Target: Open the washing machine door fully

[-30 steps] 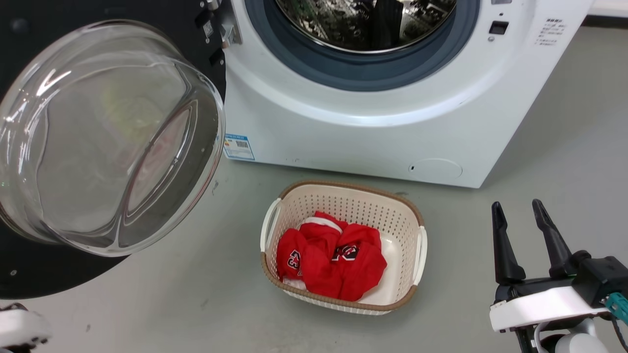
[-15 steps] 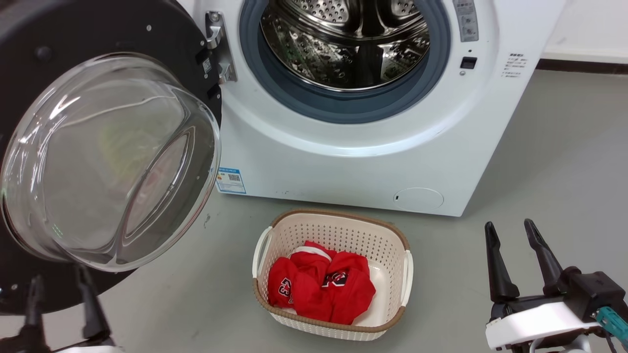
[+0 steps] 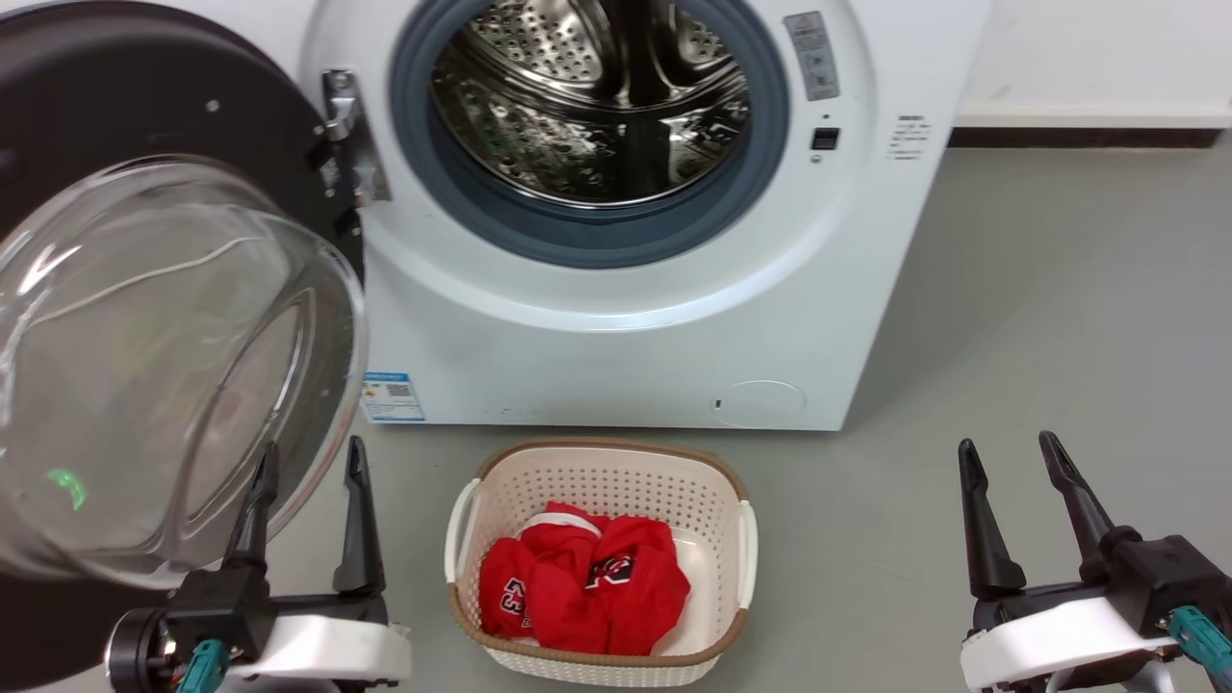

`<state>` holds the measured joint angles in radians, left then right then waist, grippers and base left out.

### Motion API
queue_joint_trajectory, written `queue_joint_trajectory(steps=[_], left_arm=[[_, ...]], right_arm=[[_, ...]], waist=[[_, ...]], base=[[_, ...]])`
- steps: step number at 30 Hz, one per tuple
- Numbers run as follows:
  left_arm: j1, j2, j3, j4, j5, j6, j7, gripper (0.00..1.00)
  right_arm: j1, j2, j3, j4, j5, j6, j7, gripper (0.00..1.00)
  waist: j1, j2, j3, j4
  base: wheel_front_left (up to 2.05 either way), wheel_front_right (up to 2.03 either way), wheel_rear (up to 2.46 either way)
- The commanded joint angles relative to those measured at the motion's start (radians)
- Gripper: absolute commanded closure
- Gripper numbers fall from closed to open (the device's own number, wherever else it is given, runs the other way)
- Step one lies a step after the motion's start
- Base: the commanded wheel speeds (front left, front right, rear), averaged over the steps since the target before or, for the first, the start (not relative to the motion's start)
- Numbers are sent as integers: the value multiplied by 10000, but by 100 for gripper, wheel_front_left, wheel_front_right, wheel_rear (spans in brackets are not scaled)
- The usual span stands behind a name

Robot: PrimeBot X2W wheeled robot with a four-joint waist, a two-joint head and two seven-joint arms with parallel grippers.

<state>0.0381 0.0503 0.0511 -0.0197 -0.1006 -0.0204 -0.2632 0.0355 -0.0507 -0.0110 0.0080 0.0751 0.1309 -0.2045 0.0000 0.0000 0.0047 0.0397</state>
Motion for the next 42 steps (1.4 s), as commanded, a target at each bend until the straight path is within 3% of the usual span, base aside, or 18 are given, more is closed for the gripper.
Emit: queue_joint_trajectory(steps=[1,9,24,34,35,42], left_arm=[[-183,3,-108,79,72,10,-22,0],[-203,3,-432,221,315,93,-22,0],[74,1,-791,106,205,339,-23,0],[6,0,-779,65,169,244,-23,0],[134,0,-790,133,185,262,2,100],[133,18,-764,431,-926,175,211,100]], right_arm=[[-17,12,1,-87,-136,-3,19,0],[55,12,-13,-177,-294,-3,127,0],[-138,12,-3,172,-126,-3,19,0],[-153,12,70,282,42,-3,-49,0],[-54,0,64,296,41,0,17,100],[10,-38,84,526,1167,0,169,100]], waist=[[0,0,-22,-305],[0,0,-19,-799],[0,0,-10,-587],[0,0,45,-642],[0,0,45,-642],[0,0,44,-632]], base=[[0,0,0],[0,0,0],[0,0,0],[0,0,0],[0,0,0],[0,0,0]])
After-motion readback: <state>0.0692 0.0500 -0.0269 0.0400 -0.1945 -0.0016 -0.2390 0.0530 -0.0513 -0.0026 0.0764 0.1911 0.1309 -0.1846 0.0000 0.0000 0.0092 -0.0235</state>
